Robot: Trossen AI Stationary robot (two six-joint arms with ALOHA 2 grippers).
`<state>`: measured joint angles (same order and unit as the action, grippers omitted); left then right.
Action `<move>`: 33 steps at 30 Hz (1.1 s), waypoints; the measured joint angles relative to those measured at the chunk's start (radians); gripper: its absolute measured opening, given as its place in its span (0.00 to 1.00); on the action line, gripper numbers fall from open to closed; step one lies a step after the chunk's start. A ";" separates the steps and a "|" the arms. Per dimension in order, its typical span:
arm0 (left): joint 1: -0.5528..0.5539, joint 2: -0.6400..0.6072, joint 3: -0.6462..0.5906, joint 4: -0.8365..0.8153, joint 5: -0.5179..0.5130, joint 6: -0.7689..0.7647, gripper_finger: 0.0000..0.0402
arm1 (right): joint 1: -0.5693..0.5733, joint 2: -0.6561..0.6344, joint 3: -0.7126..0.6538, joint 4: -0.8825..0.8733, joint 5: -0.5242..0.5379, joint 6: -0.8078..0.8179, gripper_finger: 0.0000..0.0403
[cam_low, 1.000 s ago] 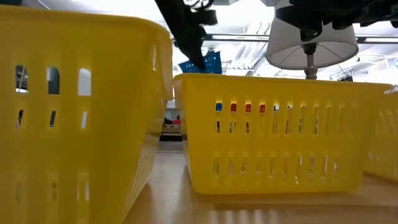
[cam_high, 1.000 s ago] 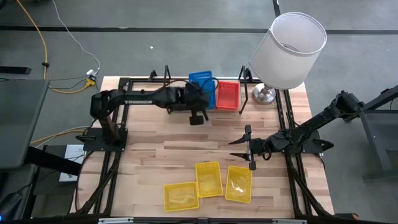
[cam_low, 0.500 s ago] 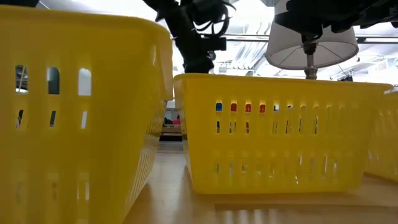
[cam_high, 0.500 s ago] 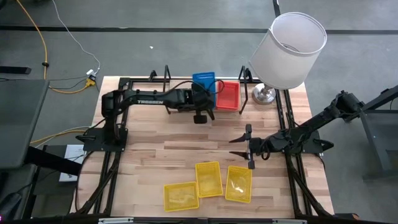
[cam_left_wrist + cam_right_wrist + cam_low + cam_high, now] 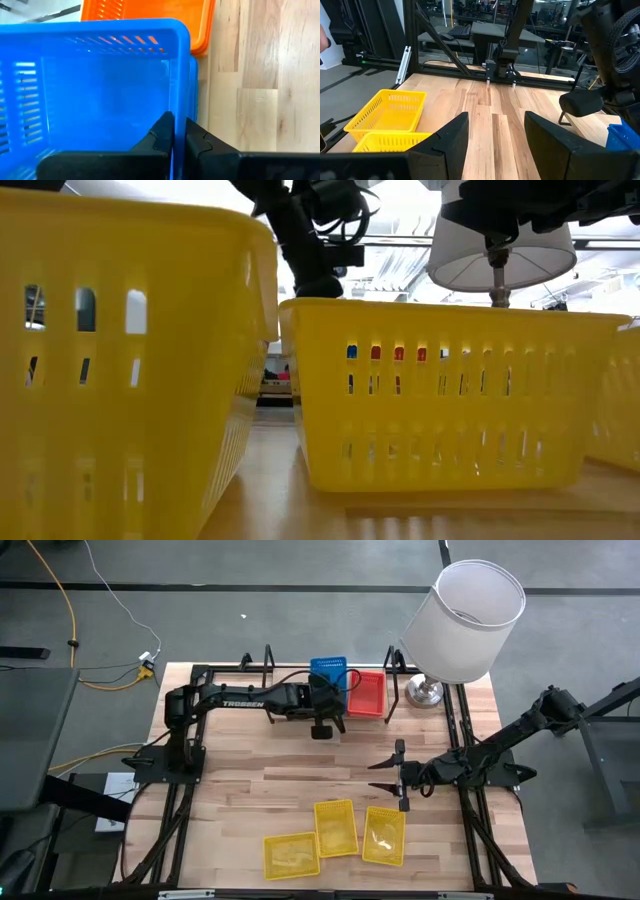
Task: Stack baskets on shelf by color
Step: Stack the blue bin on top of the other blue bins on the shelf
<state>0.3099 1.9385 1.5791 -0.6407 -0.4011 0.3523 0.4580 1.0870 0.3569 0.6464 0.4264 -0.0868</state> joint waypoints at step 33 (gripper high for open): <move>-0.036 -0.021 0.019 -0.051 -0.189 0.004 0.43 | 0.000 0.000 0.000 0.001 0.001 0.000 0.45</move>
<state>0.2735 1.9177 1.5979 -0.6919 -0.5899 0.3567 0.4580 1.0870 0.3569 0.6470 0.4274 -0.0864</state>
